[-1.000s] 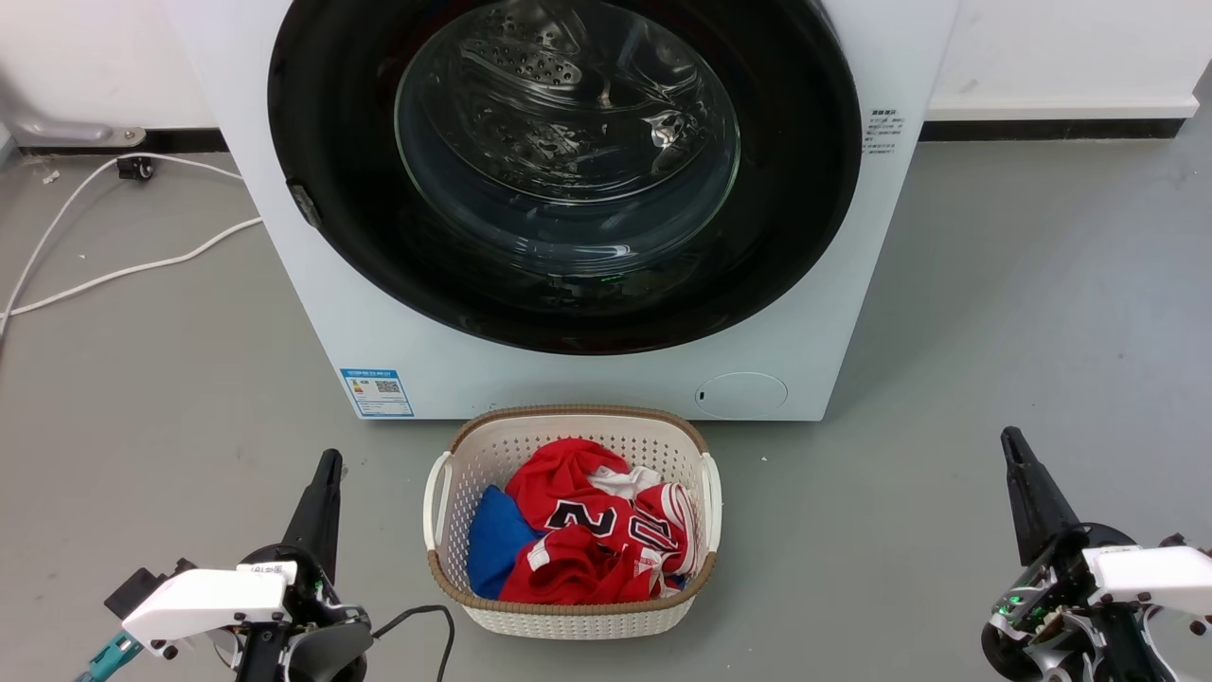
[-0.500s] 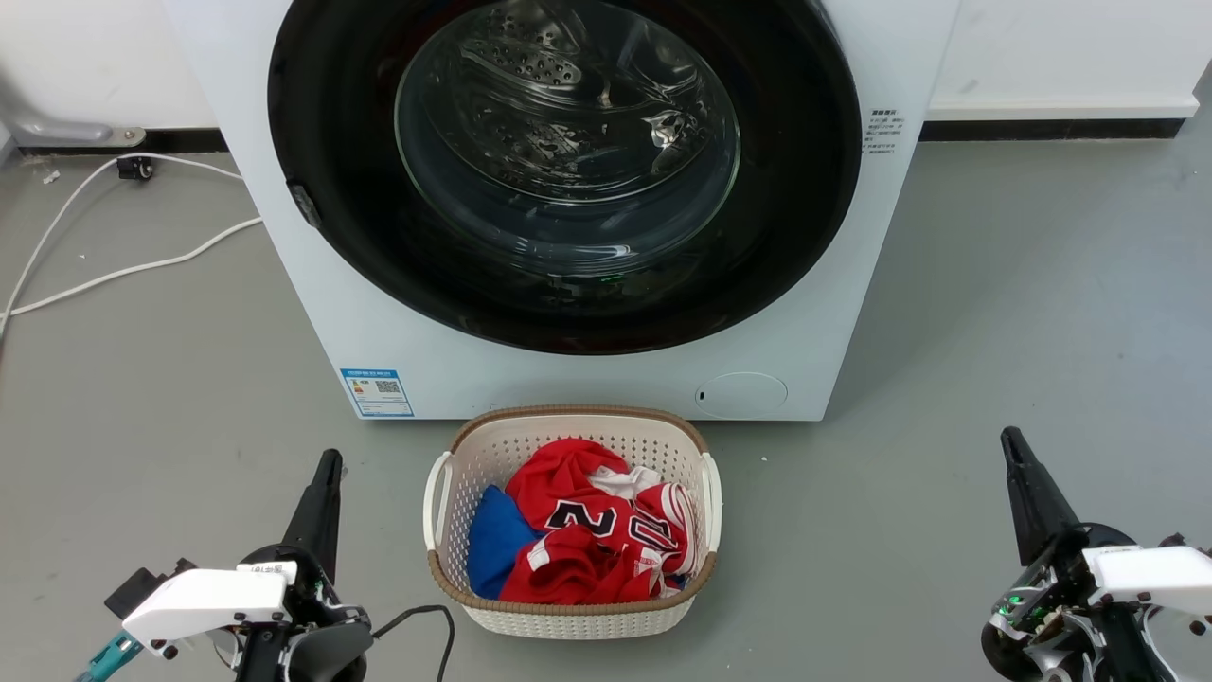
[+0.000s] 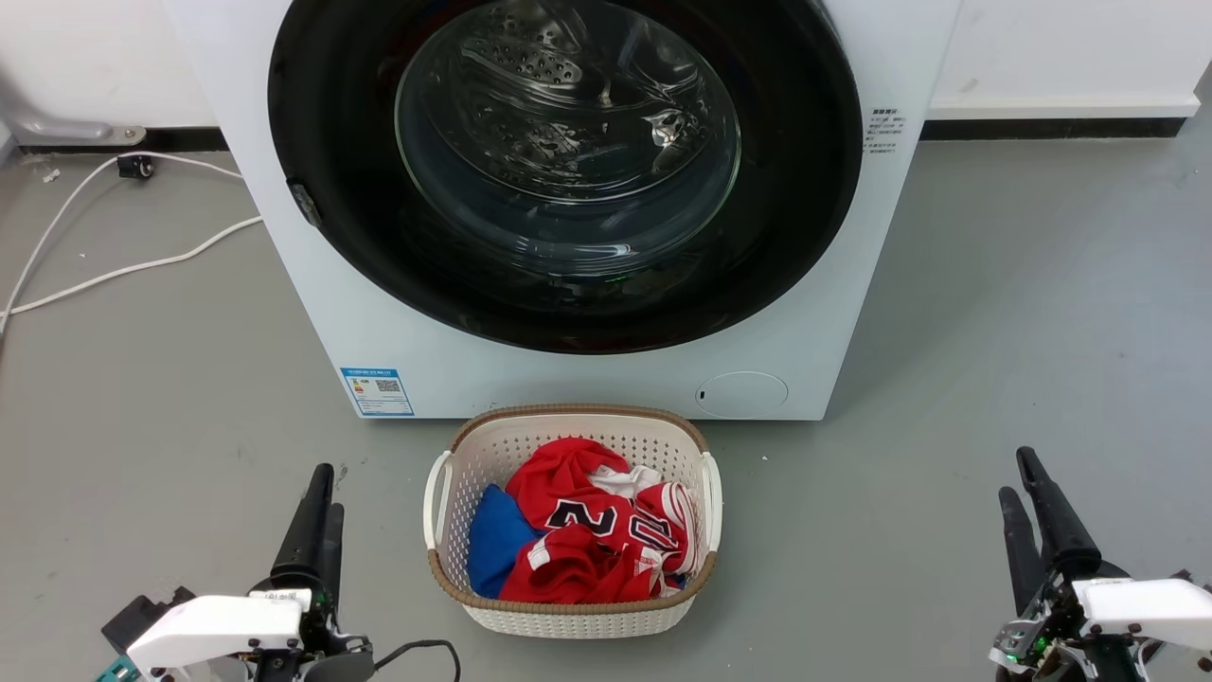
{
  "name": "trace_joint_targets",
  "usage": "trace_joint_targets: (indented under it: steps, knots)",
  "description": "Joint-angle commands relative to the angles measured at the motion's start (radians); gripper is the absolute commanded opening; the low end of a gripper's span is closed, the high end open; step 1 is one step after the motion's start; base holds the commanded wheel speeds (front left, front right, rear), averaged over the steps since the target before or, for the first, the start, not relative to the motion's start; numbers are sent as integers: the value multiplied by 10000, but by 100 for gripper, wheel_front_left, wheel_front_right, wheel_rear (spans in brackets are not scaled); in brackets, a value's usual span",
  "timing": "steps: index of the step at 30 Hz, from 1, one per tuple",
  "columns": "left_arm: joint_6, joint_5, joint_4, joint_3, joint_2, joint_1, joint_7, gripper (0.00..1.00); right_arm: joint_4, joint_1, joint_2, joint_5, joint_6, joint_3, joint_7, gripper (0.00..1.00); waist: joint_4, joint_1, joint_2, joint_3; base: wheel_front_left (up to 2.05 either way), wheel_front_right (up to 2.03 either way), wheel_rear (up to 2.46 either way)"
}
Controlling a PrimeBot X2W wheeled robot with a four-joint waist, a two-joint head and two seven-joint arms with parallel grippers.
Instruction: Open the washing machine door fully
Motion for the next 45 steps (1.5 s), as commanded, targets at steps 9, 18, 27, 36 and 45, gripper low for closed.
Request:
trace_joint_targets:
  steps: [9,18,27,36,45]
  knots:
    - [529,2749,-1105,-289,19,-31,-550,100,-1189,84,-15,-3246,2,107,-554,100,12,0,0,37,0,0,0]
    - [1051,4909,-1395,-737,21,115,-916,100,-1874,277,-13,-5746,2,405,-918,100,24,0,0,46,0,0,0]
    - [1465,6541,-1555,-1099,93,225,-1247,100,-2130,507,-11,-7990,3,713,-1252,100,40,0,0,40,0,0,0]
    - [1855,7906,-1683,-1545,282,300,-1548,100,-2297,703,-9,-9599,3,922,-1556,100,43,0,0,29,0,0,0]
    - [2154,8972,-1784,-1969,411,362,-1825,100,-2557,869,-7,-10813,3,906,-1834,100,68,0,0,37,0,0,0]
